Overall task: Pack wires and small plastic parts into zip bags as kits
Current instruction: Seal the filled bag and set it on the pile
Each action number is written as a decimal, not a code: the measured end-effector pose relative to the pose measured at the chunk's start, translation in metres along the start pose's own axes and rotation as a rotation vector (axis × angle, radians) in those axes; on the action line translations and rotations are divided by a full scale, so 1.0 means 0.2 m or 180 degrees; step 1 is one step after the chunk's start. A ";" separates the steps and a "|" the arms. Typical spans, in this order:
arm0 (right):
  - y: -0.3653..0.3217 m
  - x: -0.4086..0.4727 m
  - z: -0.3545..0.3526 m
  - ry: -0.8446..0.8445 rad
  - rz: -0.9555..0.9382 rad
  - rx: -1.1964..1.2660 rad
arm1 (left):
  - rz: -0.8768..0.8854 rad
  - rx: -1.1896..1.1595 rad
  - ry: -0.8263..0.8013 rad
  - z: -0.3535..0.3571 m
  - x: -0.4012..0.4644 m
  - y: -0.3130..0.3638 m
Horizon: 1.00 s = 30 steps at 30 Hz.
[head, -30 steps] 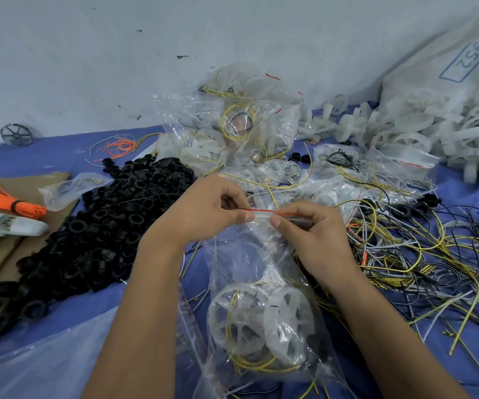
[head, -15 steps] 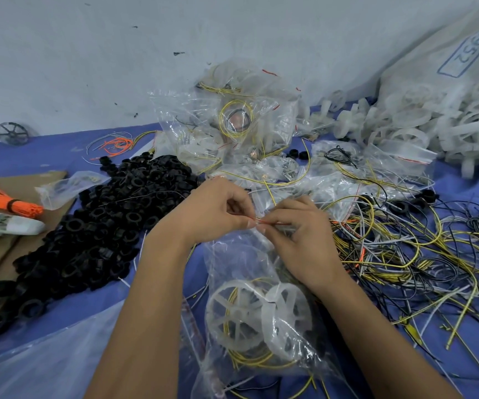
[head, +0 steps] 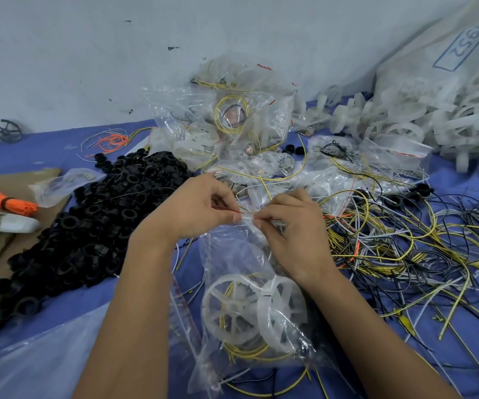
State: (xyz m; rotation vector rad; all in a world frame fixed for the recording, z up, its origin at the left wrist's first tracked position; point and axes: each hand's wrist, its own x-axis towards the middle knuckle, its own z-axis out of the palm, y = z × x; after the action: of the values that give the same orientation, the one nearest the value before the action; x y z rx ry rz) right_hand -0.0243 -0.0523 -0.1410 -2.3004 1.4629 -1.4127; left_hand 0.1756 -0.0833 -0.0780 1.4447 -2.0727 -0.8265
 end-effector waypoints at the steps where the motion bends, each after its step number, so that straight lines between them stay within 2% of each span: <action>1: 0.00 0.00 0.00 -0.0018 0.0014 -0.0030 | -0.0016 0.0029 0.0006 0.00 0.00 0.00; 6: -0.01 -0.01 0.00 -0.0040 0.0024 -0.0385 | 0.0081 0.0107 -0.0079 0.04 0.01 0.06; 14: 0.00 0.00 0.00 0.0006 0.0025 -0.0133 | 0.0097 -0.0151 0.0038 0.02 0.01 0.03; 30: 0.00 0.00 0.01 0.0100 -0.0071 0.0215 | 0.0264 -0.0141 0.0127 0.00 0.00 0.01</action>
State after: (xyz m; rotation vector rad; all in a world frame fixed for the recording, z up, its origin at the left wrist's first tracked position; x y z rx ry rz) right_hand -0.0229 -0.0539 -0.1424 -2.2712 1.3795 -1.4868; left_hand 0.1738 -0.0836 -0.0777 1.3317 -2.0570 -0.7993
